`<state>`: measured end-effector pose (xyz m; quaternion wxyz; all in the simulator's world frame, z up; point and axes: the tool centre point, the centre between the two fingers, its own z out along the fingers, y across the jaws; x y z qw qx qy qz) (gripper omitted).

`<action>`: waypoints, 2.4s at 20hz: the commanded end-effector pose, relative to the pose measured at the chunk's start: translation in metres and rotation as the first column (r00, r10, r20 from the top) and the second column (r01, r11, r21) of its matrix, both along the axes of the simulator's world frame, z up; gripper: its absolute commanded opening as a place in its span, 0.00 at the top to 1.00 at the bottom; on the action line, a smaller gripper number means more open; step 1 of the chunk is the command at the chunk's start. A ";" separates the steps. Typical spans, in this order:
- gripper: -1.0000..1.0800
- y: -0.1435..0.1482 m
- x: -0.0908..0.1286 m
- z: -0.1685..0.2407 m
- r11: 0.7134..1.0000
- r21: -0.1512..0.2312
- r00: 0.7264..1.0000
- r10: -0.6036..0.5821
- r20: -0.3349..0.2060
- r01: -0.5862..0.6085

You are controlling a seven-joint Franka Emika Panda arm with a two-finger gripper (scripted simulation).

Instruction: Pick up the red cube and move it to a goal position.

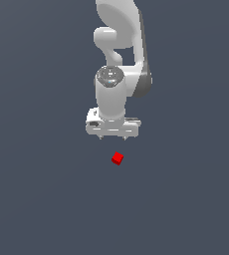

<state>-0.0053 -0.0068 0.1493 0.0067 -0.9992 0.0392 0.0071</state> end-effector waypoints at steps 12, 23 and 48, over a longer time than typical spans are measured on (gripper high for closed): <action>0.04 0.005 0.005 -0.022 0.997 -0.003 0.997 -0.077 0.002 0.077; 0.04 0.017 0.021 -0.087 0.954 -0.011 0.954 -0.298 0.009 0.299; 1.00 0.021 0.036 -0.129 0.898 -0.014 0.898 -0.440 0.014 0.440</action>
